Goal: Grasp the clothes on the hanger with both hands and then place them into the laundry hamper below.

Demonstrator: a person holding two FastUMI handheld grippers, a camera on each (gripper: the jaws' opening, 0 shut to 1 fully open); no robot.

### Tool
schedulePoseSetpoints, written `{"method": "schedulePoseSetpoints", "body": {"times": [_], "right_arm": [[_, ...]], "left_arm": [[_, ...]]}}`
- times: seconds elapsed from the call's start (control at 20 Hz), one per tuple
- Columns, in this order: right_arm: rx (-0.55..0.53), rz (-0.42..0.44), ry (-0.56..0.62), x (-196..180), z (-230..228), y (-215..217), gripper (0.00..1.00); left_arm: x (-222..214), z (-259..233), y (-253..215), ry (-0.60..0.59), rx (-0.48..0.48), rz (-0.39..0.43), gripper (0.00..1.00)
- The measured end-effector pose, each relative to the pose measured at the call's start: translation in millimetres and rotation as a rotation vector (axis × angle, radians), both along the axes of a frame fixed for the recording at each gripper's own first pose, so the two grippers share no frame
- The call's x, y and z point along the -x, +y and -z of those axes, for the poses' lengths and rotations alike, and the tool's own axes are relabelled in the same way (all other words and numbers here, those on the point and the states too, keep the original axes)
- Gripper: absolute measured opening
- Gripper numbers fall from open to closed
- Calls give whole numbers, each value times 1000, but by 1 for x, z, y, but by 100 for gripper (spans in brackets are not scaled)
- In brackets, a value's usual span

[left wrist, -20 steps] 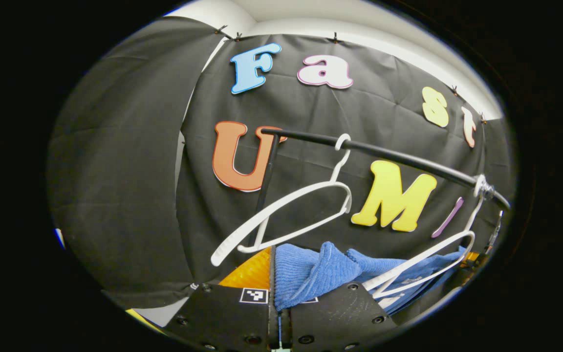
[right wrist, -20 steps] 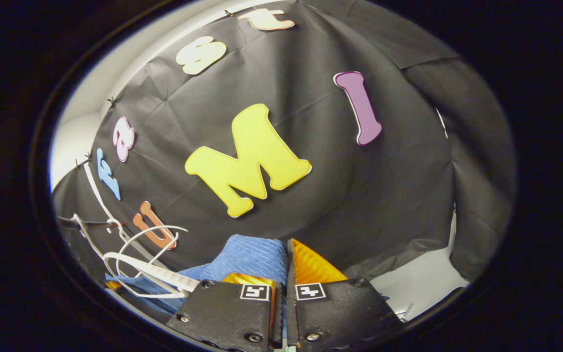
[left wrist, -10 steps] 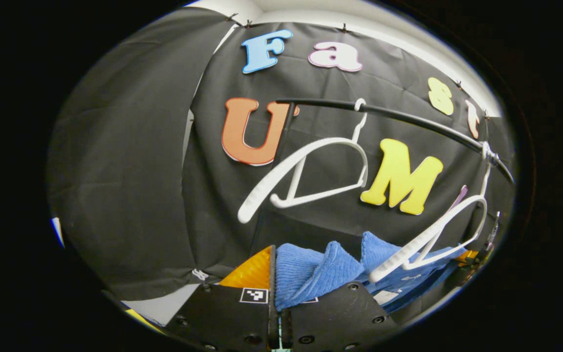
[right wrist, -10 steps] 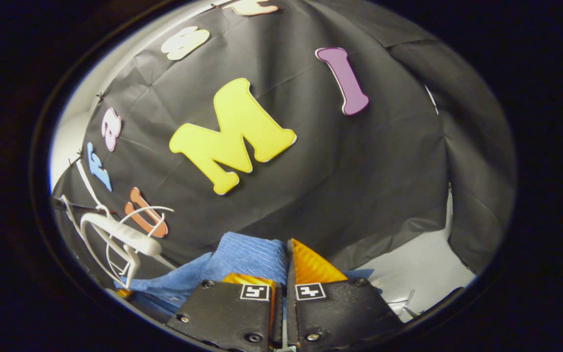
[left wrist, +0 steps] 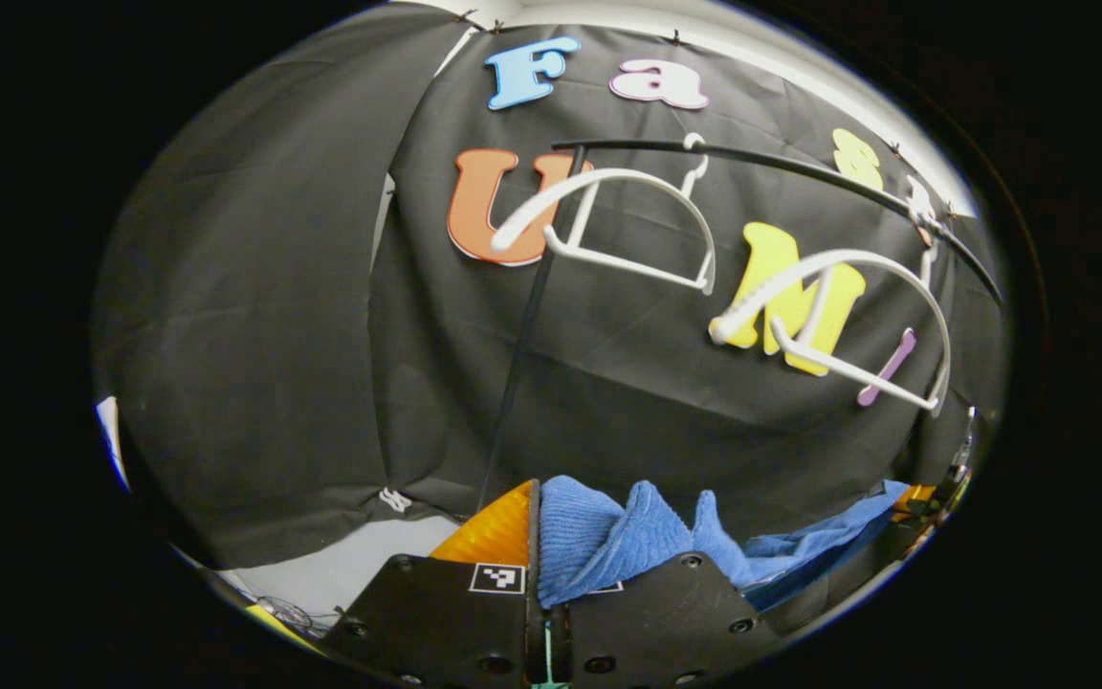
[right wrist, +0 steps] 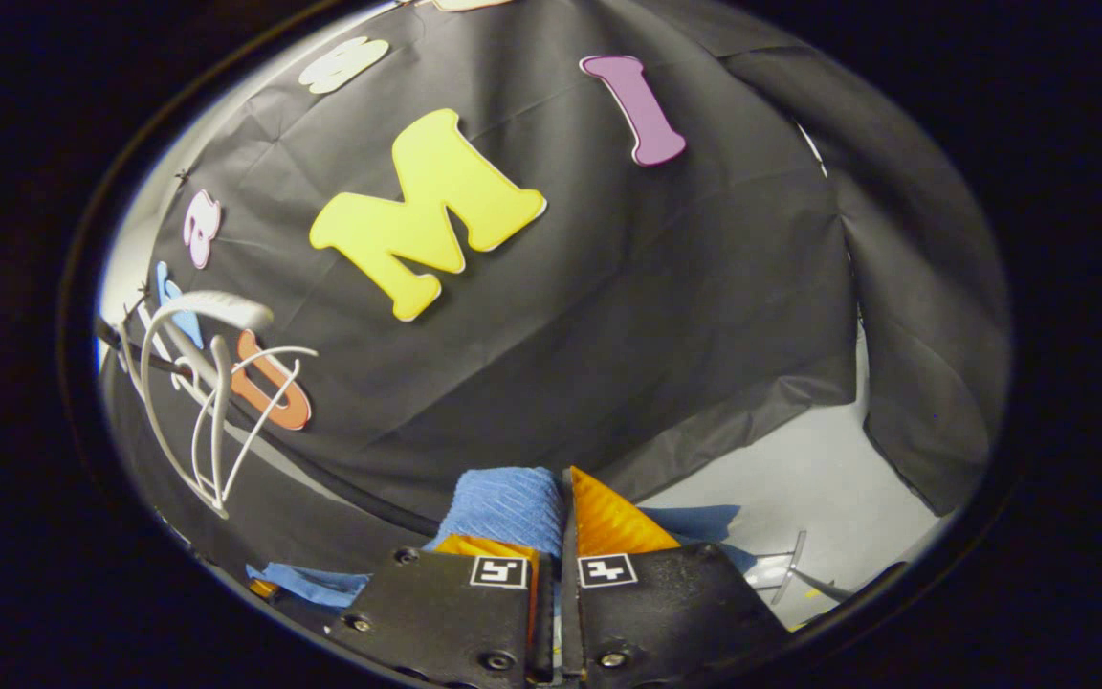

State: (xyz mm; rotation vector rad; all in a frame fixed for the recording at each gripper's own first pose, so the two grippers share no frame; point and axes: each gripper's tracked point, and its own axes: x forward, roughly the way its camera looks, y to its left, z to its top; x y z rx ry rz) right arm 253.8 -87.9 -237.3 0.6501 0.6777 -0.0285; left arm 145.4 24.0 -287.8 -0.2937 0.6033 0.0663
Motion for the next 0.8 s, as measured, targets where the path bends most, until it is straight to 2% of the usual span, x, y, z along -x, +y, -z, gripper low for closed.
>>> {"method": "schedulePoseSetpoints", "body": {"times": [0.25,0.5,0.8], "right_arm": [[-11,-62,23,33,11,34,6],[-45,-134,47,74,19,69,6],[-91,-215,38,109,5,111,6]], "left_arm": [[26,-6,-37,-31,5,98,6],[50,-22,-82,-69,-22,242,7],[78,-46,-136,-106,21,404,6]]}}
